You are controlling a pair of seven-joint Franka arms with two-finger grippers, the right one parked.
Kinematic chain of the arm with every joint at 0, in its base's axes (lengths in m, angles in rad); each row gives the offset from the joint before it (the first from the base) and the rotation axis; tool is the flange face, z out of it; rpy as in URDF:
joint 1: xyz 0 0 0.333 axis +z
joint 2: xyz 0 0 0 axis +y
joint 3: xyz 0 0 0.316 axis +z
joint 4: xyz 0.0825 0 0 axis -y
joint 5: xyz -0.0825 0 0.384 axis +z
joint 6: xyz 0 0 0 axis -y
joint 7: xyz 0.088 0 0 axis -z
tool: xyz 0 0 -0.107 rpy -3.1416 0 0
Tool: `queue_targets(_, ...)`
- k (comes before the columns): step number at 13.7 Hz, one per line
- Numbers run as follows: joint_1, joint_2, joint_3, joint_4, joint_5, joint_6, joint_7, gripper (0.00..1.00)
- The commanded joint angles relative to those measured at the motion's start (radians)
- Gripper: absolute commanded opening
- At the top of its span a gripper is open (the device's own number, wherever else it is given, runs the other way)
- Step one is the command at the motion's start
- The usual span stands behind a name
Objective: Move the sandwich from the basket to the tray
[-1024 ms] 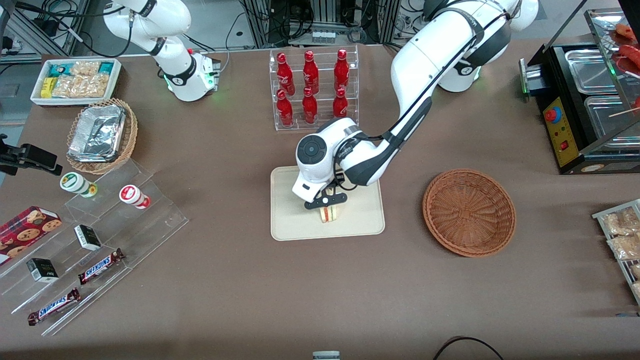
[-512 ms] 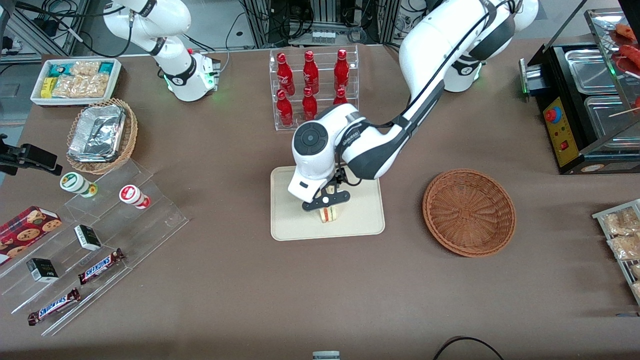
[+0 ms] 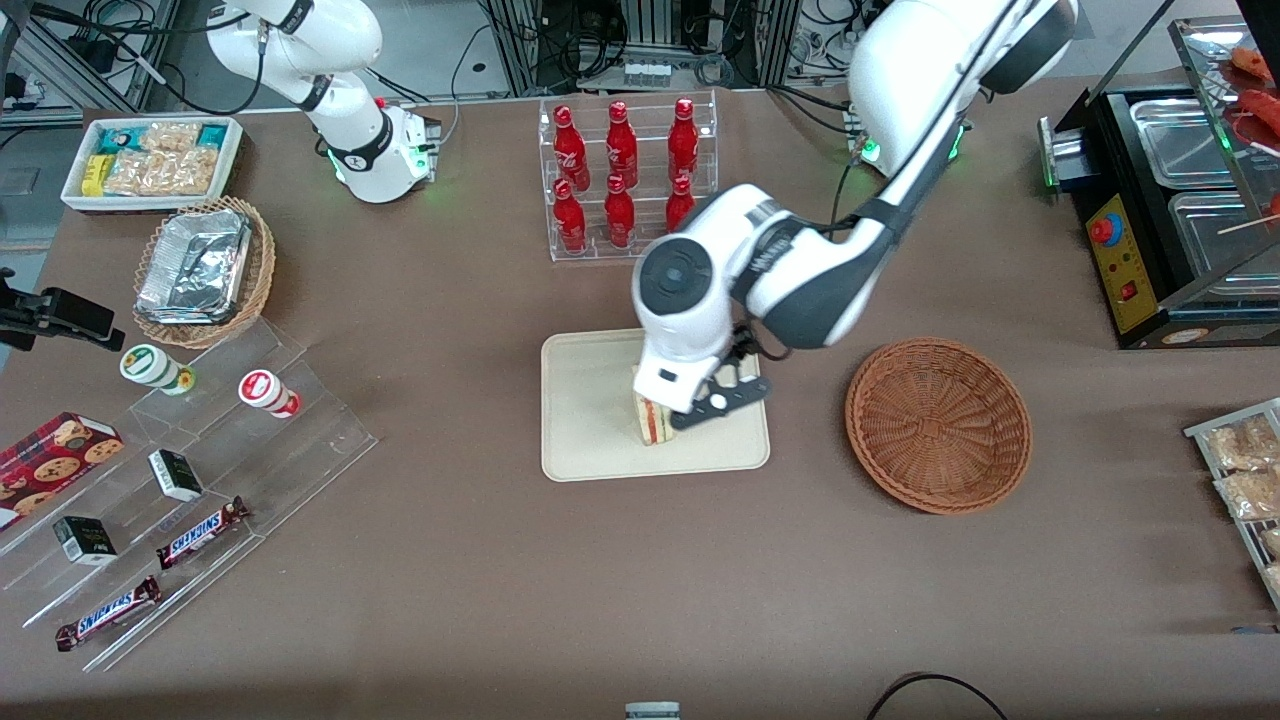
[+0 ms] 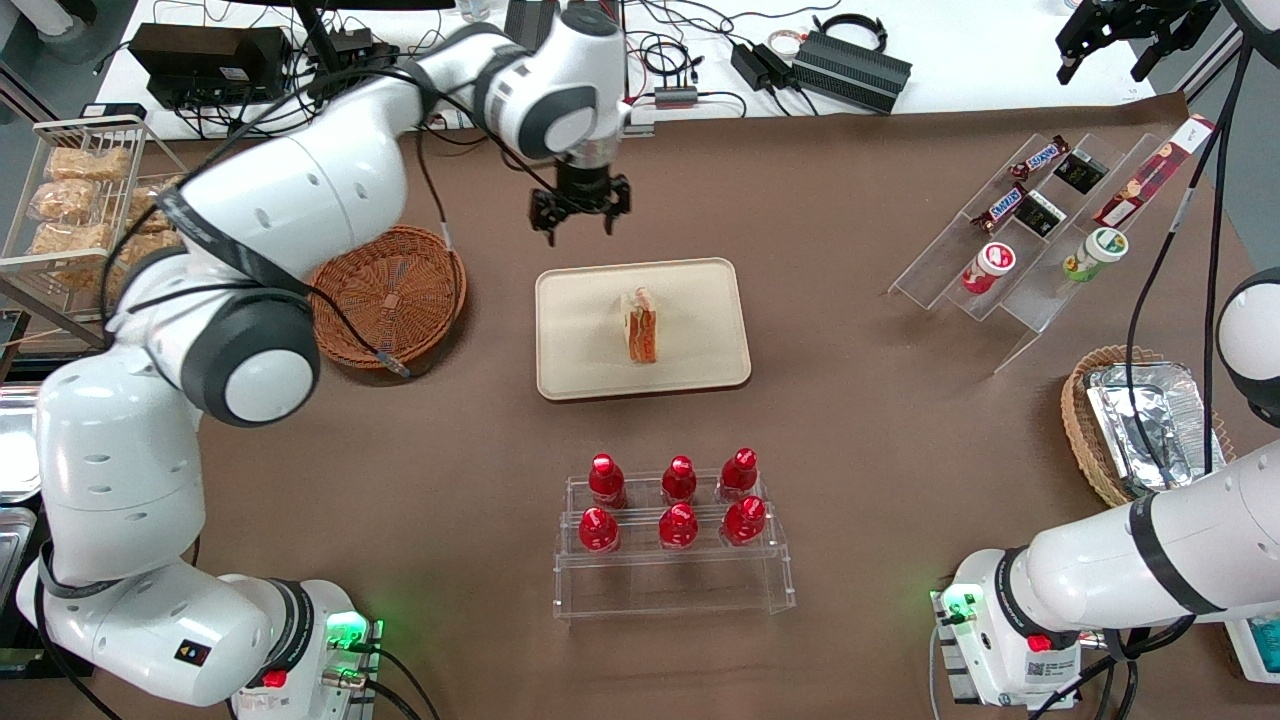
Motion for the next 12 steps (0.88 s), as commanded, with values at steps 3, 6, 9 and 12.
queue_targets(3,0.172,-0.151,-0.006,-0.18,-0.014,0.0,0.216,1.0)
queue_targets(6,0.254,-0.24,-0.009,-0.264,-0.02,0.005,0.297,1.0)
queue_targets(9,0.332,-0.367,-0.004,-0.373,-0.104,0.025,0.473,1.0)
queue_targets(12,0.34,-0.479,0.058,-0.45,-0.158,0.023,0.592,1.0)
